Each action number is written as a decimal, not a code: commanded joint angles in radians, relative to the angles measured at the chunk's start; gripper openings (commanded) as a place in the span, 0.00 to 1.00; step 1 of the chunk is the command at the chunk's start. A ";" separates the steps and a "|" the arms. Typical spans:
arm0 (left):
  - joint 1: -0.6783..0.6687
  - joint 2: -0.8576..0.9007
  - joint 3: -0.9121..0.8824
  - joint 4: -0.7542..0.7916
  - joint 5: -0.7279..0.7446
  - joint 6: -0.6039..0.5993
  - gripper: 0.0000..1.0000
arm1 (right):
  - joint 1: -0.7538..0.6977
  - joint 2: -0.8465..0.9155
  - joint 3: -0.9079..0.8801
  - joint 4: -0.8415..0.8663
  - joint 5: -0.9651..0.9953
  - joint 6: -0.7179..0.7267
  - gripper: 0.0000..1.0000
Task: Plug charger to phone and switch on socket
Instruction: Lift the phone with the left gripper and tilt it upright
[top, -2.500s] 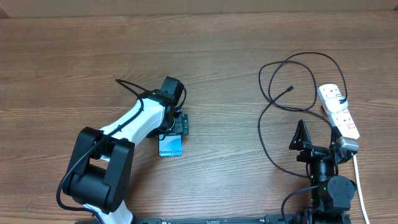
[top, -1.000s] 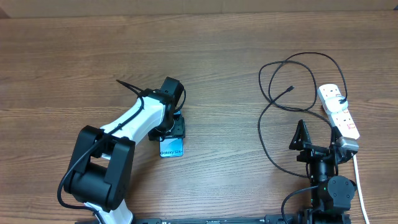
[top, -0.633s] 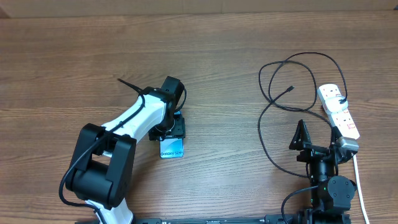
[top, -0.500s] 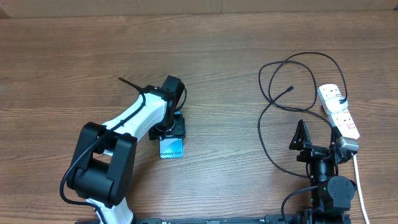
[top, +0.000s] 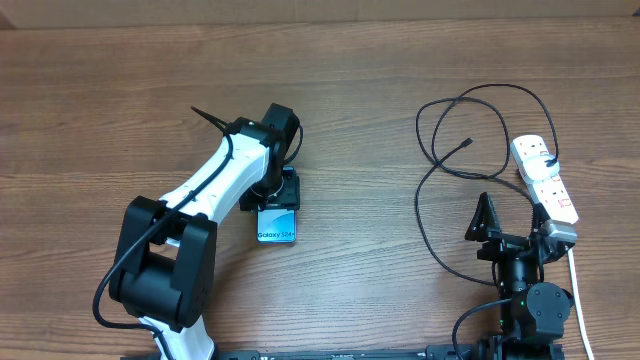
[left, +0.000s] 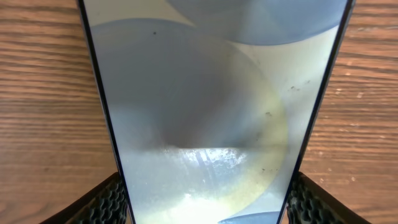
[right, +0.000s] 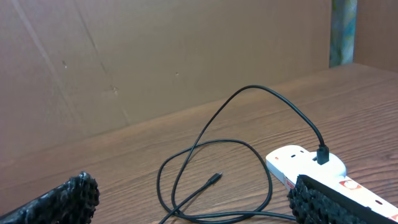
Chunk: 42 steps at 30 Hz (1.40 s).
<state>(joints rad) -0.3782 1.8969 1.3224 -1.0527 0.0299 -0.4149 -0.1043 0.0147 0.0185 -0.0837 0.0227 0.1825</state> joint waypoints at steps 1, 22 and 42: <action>0.008 0.001 0.072 -0.034 0.013 0.019 0.55 | -0.003 -0.012 -0.011 0.003 -0.006 -0.016 1.00; 0.009 0.001 0.350 -0.230 0.298 -0.044 0.53 | -0.003 -0.012 -0.011 0.002 -0.006 -0.016 1.00; 0.165 0.001 0.357 -0.253 0.571 -0.192 0.52 | -0.003 -0.012 -0.011 0.002 -0.006 -0.016 1.00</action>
<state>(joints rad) -0.2462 1.8988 1.6493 -1.2987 0.4873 -0.5900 -0.1043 0.0147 0.0185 -0.0837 0.0227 0.1822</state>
